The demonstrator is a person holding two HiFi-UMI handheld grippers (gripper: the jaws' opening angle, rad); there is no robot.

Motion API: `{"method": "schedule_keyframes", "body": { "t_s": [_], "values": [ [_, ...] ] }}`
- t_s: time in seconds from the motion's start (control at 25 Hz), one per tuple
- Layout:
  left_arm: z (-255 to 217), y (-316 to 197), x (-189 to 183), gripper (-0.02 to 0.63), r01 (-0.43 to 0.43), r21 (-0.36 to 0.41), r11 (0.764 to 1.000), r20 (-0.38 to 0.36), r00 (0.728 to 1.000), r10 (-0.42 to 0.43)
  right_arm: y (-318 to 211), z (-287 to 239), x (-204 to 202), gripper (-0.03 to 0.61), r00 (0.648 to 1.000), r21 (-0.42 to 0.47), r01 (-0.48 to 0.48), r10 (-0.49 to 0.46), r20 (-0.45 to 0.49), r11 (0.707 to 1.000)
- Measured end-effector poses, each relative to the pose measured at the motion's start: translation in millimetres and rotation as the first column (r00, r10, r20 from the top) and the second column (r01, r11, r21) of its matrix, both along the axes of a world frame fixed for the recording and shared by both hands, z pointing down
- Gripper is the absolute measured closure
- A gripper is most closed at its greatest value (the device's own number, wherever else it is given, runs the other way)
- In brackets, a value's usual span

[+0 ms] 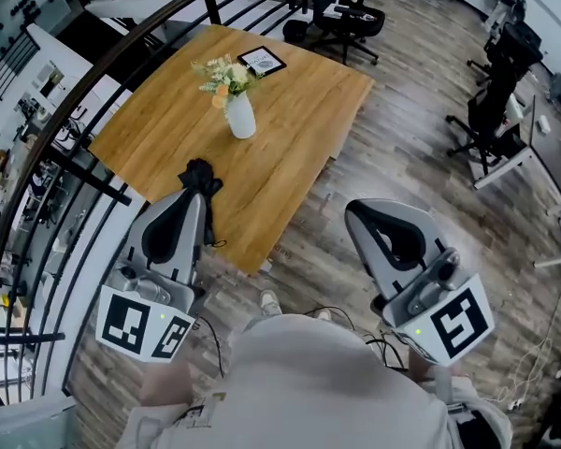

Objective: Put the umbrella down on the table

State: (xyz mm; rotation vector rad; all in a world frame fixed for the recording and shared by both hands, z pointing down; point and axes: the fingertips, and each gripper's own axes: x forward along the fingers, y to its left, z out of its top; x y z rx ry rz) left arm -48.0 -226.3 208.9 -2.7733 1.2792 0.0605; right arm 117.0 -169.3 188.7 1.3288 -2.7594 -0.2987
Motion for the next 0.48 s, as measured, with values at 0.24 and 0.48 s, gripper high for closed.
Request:
{"method": "schedule_keyframes", "body": {
  "t_s": [0.24,0.48],
  "values": [
    [24,7,4,0.595,0.037,0.002,0.999,0.026,0.999,-0.037,1,27,7,0.549,1.0,-0.065,0.007,-0.008,-0.009,0.998],
    [27,1,-10,0.596,0.032,-0.027,0.999,0.037,0.999,-0.031,-10,20,-2,0.551,1.0,-0.061,-0.022,0.021,-0.012,0.998]
  ]
}}
